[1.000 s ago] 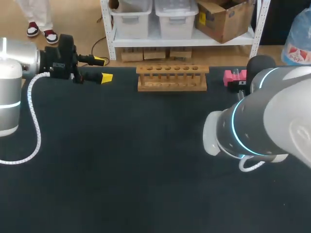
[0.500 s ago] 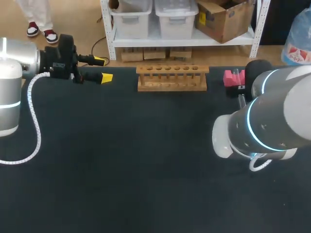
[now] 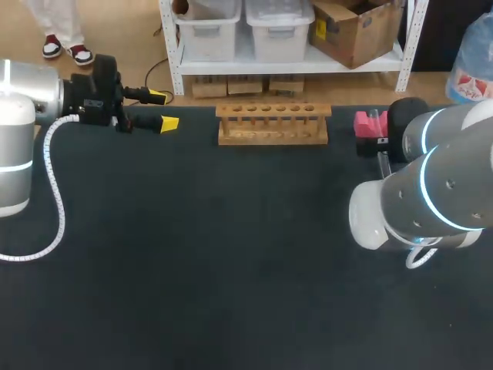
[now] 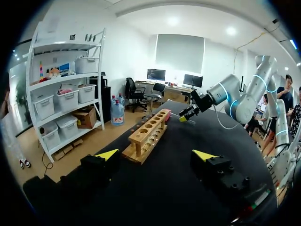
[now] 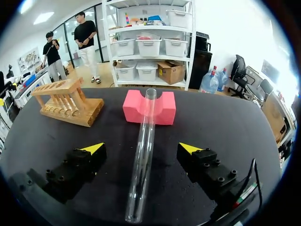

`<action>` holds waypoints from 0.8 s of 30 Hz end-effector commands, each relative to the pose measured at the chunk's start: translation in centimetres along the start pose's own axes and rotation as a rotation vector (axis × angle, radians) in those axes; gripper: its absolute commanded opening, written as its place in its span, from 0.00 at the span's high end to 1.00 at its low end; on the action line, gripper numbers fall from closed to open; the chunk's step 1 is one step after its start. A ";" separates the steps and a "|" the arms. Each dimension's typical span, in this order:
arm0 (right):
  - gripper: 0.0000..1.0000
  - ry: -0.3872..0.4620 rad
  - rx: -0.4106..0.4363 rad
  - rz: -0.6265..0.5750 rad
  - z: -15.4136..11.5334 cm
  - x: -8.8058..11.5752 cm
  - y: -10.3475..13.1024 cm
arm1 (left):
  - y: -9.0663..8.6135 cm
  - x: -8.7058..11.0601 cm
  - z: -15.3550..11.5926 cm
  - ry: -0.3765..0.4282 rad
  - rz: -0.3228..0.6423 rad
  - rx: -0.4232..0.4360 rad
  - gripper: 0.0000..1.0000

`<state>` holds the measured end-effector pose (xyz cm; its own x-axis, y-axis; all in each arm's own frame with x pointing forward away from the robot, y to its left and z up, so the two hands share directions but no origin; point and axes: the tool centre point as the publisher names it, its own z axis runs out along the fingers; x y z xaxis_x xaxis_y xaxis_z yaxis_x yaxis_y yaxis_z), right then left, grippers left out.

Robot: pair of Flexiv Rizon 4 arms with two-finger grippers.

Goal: Grasp the test tube, adjust it, and insert it.

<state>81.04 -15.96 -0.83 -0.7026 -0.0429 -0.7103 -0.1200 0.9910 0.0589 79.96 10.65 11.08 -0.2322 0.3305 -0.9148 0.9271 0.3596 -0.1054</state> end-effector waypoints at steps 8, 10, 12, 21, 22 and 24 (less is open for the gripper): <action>0.35 0.010 -0.211 0.006 0.6 -0.3 -0.4 | -0.1 0.2 0.0 -0.006 0.003 -0.004 0.00; 0.27 0.011 -0.208 0.007 0.6 -0.3 -0.4 | -0.1 0.2 0.0 -0.006 0.003 -0.004 0.00; 0.34 0.013 -0.207 0.006 0.6 -0.3 -0.3 | -0.1 0.2 0.0 -0.006 0.003 -0.004 0.00; 0.52 0.031 -0.201 -0.007 0.7 -0.4 -0.2 | -0.1 0.2 0.0 -0.006 0.003 -0.004 0.00; 0.52 0.031 -0.201 -0.006 0.7 -0.4 -0.2 | -0.1 0.2 0.0 -0.006 0.003 -0.004 0.00; 0.54 0.032 -0.201 -0.006 0.8 -0.4 -0.2 | -0.1 0.2 0.0 -0.006 0.003 -0.004 0.00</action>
<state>81.77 -15.76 -1.17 -0.7205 -0.0560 -0.6911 -0.1958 0.9726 0.1254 79.96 10.65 11.07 -0.2323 0.3304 -0.9148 0.9271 0.3596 -0.1055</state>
